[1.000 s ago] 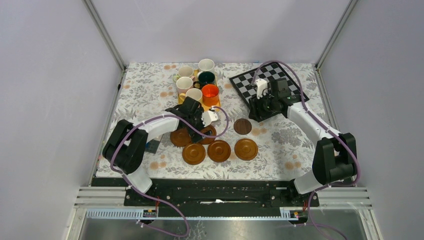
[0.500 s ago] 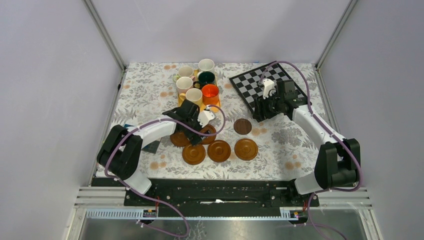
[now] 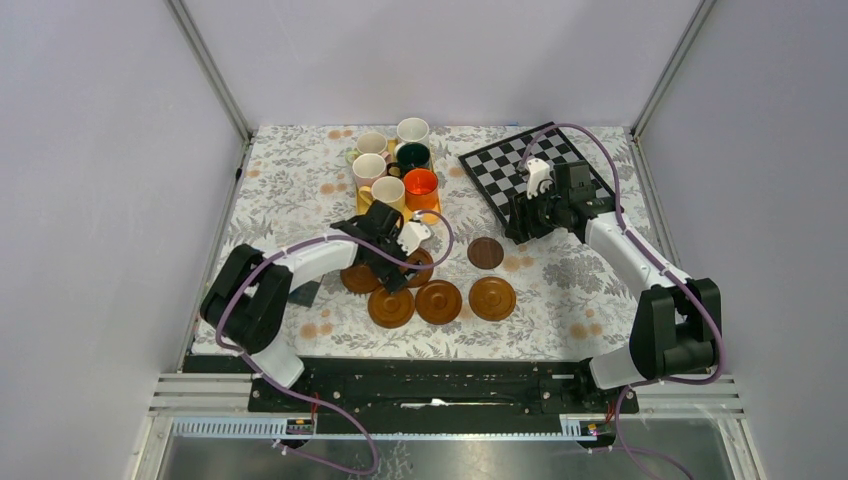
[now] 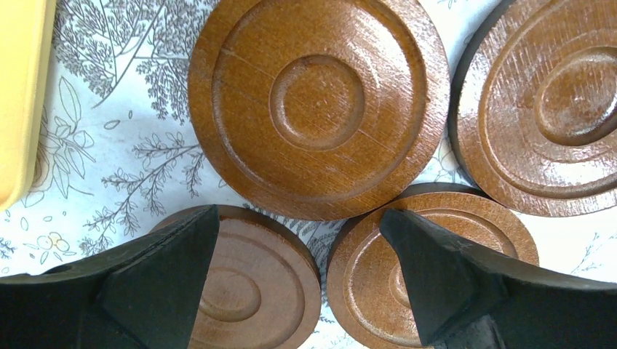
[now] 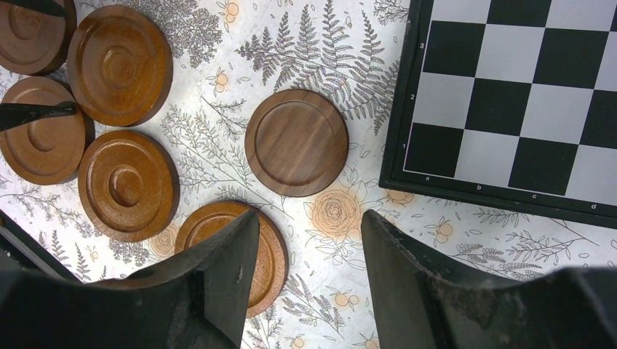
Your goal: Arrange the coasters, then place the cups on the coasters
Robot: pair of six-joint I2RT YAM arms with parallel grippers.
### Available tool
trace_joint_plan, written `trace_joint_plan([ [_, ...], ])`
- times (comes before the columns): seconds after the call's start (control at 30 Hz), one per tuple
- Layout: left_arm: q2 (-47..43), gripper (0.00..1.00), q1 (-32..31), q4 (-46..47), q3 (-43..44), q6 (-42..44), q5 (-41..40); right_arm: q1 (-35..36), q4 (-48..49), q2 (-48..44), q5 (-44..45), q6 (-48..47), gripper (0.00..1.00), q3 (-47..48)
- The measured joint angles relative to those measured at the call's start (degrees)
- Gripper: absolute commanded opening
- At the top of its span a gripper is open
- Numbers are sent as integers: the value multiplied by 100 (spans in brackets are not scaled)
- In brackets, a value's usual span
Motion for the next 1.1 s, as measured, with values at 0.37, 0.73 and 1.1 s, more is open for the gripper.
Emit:
trace_joint_plan([
  [0.37,450,93,-55,9,487,-22,63,-20,87,-13,15,0,61,-111],
  [0.73,999,91,-55,7,1099,549,525,-61,118,-28,15,-2,61,-153],
  [1.1,1257,91,-55,-160,1427,1360,981,-81,120,-28,-9,-4,61,-229],
])
